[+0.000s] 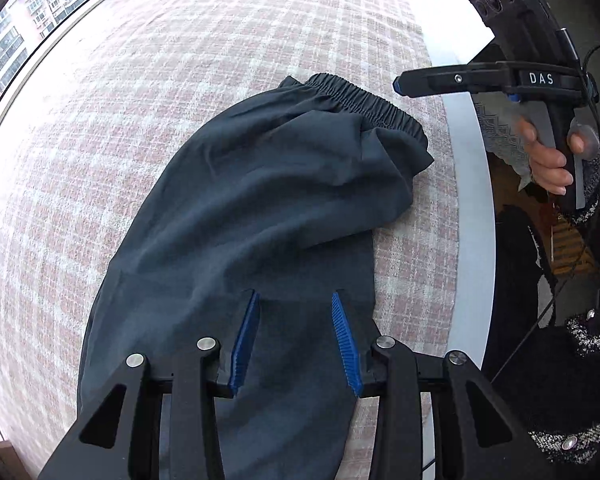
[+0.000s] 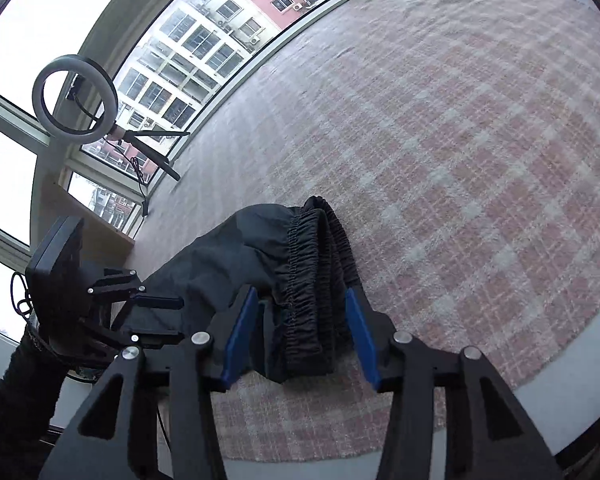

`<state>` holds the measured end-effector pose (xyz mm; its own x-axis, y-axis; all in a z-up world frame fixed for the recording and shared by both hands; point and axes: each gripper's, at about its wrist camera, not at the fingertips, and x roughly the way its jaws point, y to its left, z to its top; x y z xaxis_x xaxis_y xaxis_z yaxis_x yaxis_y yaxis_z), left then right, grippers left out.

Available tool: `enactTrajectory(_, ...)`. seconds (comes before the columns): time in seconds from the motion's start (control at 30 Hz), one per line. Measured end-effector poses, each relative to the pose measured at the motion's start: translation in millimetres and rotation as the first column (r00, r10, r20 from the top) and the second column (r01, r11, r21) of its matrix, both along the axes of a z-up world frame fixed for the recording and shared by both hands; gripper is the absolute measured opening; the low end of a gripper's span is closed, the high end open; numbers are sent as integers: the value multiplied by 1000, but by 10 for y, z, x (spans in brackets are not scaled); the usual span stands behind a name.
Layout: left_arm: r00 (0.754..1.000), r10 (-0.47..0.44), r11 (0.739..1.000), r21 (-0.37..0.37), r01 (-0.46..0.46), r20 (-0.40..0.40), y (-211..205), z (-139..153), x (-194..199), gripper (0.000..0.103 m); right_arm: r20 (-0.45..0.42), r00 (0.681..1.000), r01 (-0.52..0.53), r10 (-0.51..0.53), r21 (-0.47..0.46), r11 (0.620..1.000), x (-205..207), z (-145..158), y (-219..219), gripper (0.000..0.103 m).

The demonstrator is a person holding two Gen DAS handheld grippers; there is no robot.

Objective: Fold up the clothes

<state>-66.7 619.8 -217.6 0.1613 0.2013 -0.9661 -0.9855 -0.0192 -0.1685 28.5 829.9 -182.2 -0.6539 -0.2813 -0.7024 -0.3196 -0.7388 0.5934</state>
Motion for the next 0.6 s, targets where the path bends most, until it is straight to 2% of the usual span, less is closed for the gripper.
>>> enactTrajectory(0.07,1000,13,1000,-10,-13,8,-4,-45,-18,37,31,999,-45,44,21,999,-219,-7,45,50)
enactTrajectory(0.2,999,33,999,-15,-33,11,-73,-91,-56,37,116,987,-131,112,175,976,-639,-175,92,50)
enactTrajectory(0.3,998,56,998,-13,-56,9,-189,-88,-130,37,93,968,-244,231,162,956,-773,-292,95,50)
enactTrajectory(0.43,991,135,991,-9,-135,-1,-440,-58,-343,37,85,941,-338,328,222,914,-851,-362,-68,49)
enactTrajectory(0.53,968,249,968,27,-249,17,-773,66,-608,39,85,921,-388,380,263,883,-893,-418,-195,27)
enactTrajectory(0.57,954,299,954,36,-299,17,-911,102,-714,44,81,920,-391,383,259,883,-903,-435,-197,23)
enactTrajectory(0.6,937,350,936,38,-350,13,-1050,130,-817,45,77,926,-377,370,247,892,-916,-431,-172,22)
